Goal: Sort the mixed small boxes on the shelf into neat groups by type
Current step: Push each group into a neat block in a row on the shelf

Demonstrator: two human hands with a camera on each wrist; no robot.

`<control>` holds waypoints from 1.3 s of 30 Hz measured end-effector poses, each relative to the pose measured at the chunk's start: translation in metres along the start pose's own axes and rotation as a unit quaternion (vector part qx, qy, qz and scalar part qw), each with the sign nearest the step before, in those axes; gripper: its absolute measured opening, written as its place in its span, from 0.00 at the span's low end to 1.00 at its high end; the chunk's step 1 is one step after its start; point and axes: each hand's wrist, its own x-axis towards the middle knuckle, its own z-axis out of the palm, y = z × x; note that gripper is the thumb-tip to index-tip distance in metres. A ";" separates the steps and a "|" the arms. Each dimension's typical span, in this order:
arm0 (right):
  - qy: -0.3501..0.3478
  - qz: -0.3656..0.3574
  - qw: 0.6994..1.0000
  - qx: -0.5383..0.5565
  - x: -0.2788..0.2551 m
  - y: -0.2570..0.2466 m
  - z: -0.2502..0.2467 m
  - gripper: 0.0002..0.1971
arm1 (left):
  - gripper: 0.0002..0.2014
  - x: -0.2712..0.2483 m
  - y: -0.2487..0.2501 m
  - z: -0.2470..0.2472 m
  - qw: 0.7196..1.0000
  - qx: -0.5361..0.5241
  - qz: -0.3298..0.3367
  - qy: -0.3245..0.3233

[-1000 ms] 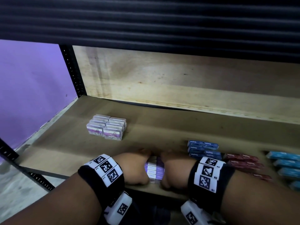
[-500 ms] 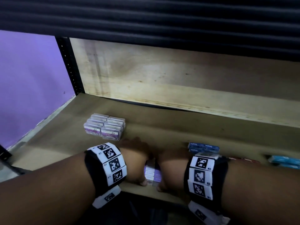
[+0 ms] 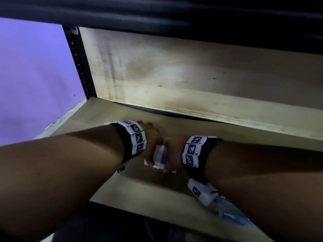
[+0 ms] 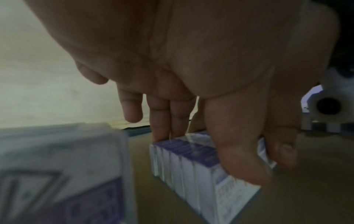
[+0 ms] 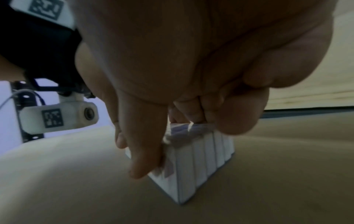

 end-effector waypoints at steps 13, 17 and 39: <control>0.010 -0.070 0.988 -0.134 0.044 0.004 -0.017 0.23 | 0.43 0.030 -0.021 -0.004 0.997 0.065 -0.024 -0.036; -0.009 -0.031 0.995 -0.096 0.032 -0.004 -0.019 0.27 | 0.39 0.028 -0.021 0.003 0.998 0.057 -0.027 -0.006; 0.157 0.130 0.976 0.083 -0.196 0.149 -0.015 0.16 | 0.23 -0.004 0.132 -0.013 0.920 -0.354 0.083 0.147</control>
